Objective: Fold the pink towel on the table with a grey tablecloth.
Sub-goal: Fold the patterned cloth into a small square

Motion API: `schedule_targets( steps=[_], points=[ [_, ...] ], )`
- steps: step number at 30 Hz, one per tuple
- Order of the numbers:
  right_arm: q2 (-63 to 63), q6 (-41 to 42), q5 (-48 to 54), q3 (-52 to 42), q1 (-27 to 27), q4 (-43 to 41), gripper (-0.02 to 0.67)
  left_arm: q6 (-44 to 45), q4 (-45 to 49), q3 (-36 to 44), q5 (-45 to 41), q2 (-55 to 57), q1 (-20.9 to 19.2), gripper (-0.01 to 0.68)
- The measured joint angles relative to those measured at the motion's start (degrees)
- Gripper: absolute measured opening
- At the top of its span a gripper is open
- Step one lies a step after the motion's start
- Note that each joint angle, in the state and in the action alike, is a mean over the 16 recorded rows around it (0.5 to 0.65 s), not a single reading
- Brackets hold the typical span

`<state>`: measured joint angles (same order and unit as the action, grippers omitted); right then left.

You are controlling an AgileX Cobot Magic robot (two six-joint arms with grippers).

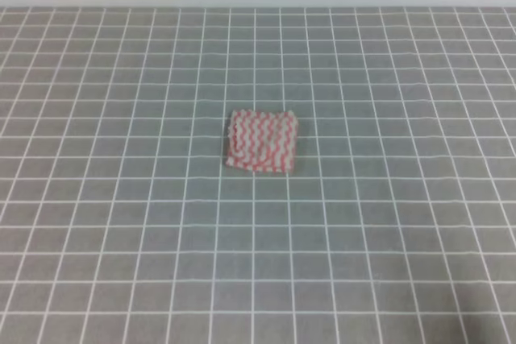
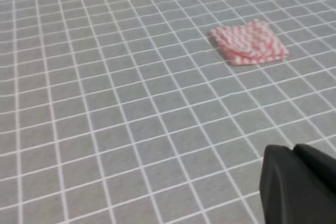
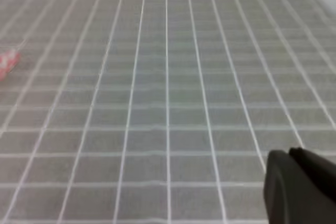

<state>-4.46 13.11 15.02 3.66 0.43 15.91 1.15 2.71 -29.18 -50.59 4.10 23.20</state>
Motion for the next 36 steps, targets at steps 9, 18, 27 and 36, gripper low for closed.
schedule_targets(
  steps=[9,18,27,36],
  points=[
    [4.21,-12.15,2.14,-3.67,0.0,-14.08,-0.017,-0.01,0.59,0.03,-0.11,-0.12,0.0,0.001],
    [4.88,-11.21,1.3,-4.32,0.0,-15.94,-0.017,-0.01,0.61,0.03,-0.11,-0.12,0.0,0.0],
    [5.01,-11.4,1.37,-4.14,0.0,-15.91,-0.017,-0.09,1.72,0.72,1.85,-0.5,-0.22,0.0],
    [5.13,-11.41,1.51,-3.96,0.0,-15.37,-0.016,-0.73,1.48,9.56,20.35,-3.31,-5.43,0.001]
  ],
)
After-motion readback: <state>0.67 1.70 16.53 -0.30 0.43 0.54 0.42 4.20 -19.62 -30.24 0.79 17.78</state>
